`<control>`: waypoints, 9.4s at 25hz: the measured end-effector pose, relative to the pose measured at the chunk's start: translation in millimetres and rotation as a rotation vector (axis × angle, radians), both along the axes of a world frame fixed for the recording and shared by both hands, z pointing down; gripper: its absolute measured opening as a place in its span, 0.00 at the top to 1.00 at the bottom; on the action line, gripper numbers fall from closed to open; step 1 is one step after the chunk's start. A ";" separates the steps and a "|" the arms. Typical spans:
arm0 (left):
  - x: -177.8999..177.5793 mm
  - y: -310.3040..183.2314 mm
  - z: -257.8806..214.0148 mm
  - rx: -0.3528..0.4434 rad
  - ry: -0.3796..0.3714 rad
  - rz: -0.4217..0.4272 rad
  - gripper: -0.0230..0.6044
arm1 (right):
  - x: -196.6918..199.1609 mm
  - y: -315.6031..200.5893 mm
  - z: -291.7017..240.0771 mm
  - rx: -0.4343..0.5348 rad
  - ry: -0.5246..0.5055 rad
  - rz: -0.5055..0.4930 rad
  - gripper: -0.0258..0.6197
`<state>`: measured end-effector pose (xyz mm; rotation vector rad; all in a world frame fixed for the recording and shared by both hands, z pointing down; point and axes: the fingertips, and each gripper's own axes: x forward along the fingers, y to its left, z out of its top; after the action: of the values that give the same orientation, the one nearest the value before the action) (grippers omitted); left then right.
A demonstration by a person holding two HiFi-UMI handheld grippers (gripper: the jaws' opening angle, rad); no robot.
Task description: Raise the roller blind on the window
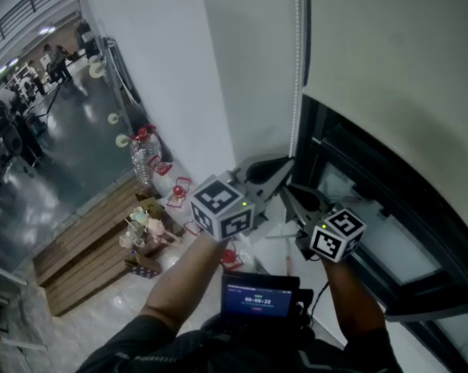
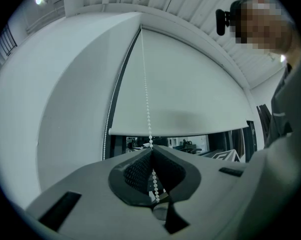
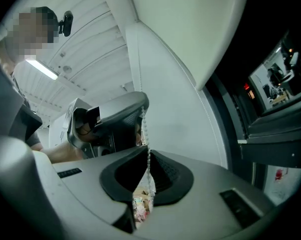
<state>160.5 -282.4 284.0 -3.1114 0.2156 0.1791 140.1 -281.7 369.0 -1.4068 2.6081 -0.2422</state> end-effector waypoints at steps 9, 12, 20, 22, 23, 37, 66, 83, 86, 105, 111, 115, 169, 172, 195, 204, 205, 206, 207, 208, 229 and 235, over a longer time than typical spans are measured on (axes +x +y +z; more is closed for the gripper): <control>-5.9 -5.3 1.5 -0.009 0.010 -0.023 0.96 | 26.1 14.1 -17.0 0.039 0.183 0.092 0.88; -6.3 -2.8 1.6 -0.015 0.022 -0.013 0.96 | 45.4 20.0 -57.3 0.122 0.136 0.130 0.86; -3.9 17.0 -2.1 -0.009 0.030 0.023 0.96 | 18.9 29.1 -181.1 0.356 0.071 0.058 0.86; -4.7 18.7 2.1 -0.008 0.026 0.031 0.96 | 8.5 20.5 -186.7 0.368 0.092 0.049 0.86; -5.4 20.4 3.4 -0.005 0.024 0.034 0.96 | 5.0 16.8 -187.5 0.368 0.104 0.053 0.86; -12.0 21.8 0.5 0.015 0.021 0.012 0.96 | 3.7 12.4 -188.5 0.367 -0.021 0.030 0.95; -36.2 4.4 41.9 -0.121 -0.049 -0.073 0.79 | 7.9 10.6 -111.0 0.228 0.006 0.069 0.95; 8.1 -5.1 -89.9 0.103 0.021 -0.104 0.95 | 8.0 7.1 -100.9 0.226 0.031 0.059 0.96; 9.2 -2.0 -89.5 0.119 0.036 -0.097 0.96 | 10.3 7.4 -102.7 0.226 0.029 0.061 0.96; 10.9 -1.6 -21.3 0.091 -0.051 -0.133 0.96 | 16.3 -0.9 -38.4 0.078 0.072 0.065 0.96; 11.6 -6.5 9.4 0.056 -0.080 -0.132 0.96 | 17.4 -1.9 -9.0 0.007 0.109 0.075 0.95; 11.2 -6.5 9.0 0.059 -0.085 -0.130 0.96 | 17.7 1.9 -10.2 0.006 0.172 0.096 0.93; 8.6 13.6 48.5 0.048 -0.118 -0.101 0.96 | 13.6 -4.8 -151.4 0.344 0.005 0.098 0.95; 8.8 8.6 73.3 -0.002 -0.151 -0.108 0.97 | 15.4 -10.1 -126.3 0.293 0.001 0.100 0.95; -37.1 -8.9 -68.4 0.003 0.106 -0.109 0.88 | 9.3 -4.1 -111.5 0.287 -0.011 0.077 0.95; 6.5 -2.3 -123.2 0.070 0.074 -0.049 0.94 | 3.1 2.4 -111.8 0.289 0.000 0.064 0.95; 7.3 -1.5 -123.0 0.064 0.076 -0.044 0.95 | 2.6 3.1 -112.2 0.288 0.001 0.064 0.95; 7.2 -0.4 -123.0 0.051 0.086 -0.036 0.96 | 2.5 3.8 -112.6 0.287 0.001 0.065 0.95; 6.5 1.0 -123.3 0.037 0.098 -0.029 0.96 | 2.5 4.4 -112.9 0.286 0.001 0.065 0.95; 5.7 2.5 -123.7 0.030 0.106 -0.024 0.96 | 2.5 5.2 -113.1 0.286 0.000 0.066 0.95; -1.9 -1.6 -65.6 0.079 0.031 -0.096 0.97 | -3.0 -5.0 -55.8 0.152 0.021 0.052 0.95; 1.9 -5.9 -34.8 0.055 0.000 -0.101 0.97 | 1.7 -6.2 -23.7 0.069 0.025 0.068 0.95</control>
<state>162.4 -288.3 249.3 -3.0371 0.3604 0.1800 141.8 -287.9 345.3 -1.4814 2.5566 -0.1248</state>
